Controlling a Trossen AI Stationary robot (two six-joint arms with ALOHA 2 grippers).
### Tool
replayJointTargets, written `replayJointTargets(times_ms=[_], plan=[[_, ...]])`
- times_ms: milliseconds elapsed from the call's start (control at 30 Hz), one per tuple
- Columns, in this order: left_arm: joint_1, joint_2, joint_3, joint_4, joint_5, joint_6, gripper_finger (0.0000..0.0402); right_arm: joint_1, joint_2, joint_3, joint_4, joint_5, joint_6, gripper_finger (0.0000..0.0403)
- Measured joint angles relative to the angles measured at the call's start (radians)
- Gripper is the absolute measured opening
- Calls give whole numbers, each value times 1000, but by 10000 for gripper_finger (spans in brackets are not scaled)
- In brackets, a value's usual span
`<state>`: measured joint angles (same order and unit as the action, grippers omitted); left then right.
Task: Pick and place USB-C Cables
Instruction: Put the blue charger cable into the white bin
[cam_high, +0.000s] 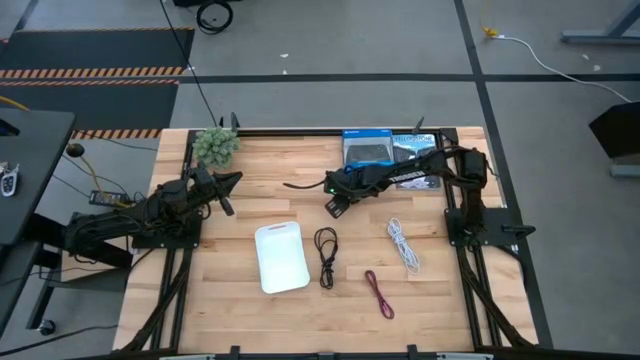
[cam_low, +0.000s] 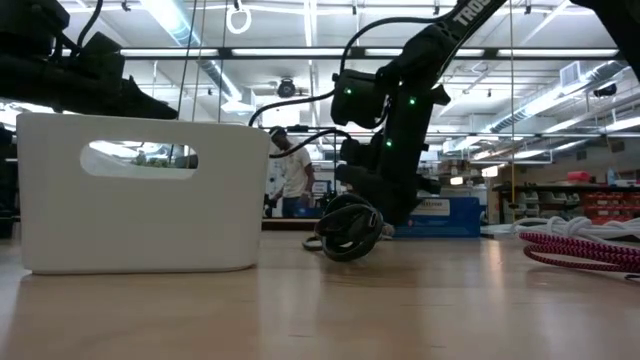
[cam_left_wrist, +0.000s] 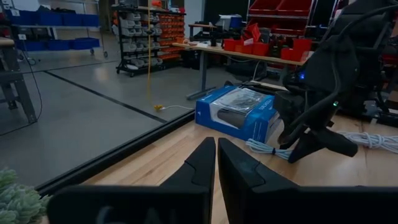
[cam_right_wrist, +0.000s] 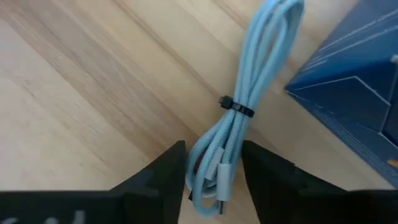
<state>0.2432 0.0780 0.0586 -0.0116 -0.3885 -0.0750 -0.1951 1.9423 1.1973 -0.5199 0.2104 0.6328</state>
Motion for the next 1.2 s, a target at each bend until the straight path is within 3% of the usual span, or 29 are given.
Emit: replayJointTargets(times_ms=[267,633,900,1067,1200], plan=[[0,0,0,0,0,0,25,-1,-4,-1,0,-5,-10,60],[0,0,0,0,0,0,25,0,-122,-6,55,-120,-123,58],[0,0,0,0,0,0,25,44,-283,-4,304,-304,-192,68],[0,0,0,0,0,0,25,109,-324,-4,493,-328,-177,69],[0,0,0,0,0,0,25,169,-323,59,498,-328,-146,68]])
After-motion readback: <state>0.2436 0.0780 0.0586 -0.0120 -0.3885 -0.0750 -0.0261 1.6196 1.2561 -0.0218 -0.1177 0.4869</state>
